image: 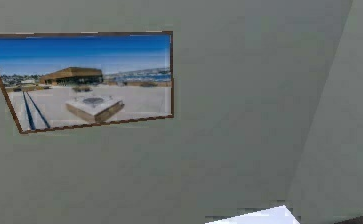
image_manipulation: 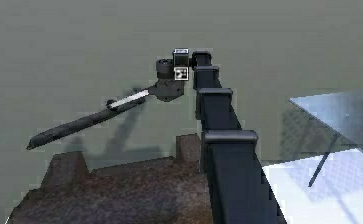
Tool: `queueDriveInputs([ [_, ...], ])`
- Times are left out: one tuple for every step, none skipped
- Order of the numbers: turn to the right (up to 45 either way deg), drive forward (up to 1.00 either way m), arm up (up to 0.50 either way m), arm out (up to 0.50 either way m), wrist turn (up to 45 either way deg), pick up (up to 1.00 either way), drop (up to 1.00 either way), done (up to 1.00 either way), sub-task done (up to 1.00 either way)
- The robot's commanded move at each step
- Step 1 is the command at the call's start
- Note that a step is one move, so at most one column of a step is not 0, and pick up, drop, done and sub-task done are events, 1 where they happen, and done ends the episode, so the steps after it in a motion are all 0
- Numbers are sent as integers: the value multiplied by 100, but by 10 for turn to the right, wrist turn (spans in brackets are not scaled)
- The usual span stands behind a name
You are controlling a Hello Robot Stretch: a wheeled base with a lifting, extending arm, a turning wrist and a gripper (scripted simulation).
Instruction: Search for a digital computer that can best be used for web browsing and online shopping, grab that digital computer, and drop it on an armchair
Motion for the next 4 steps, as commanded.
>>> queueDriveInputs([
  [0,0,-50,0,0,0,0,0,0],
  [0,0,0,0,0,0,100,0,0],
  [0,0,0,-10,0,0,0,0,0],
  [0,0,0,0,0,0,0,100,0],
])
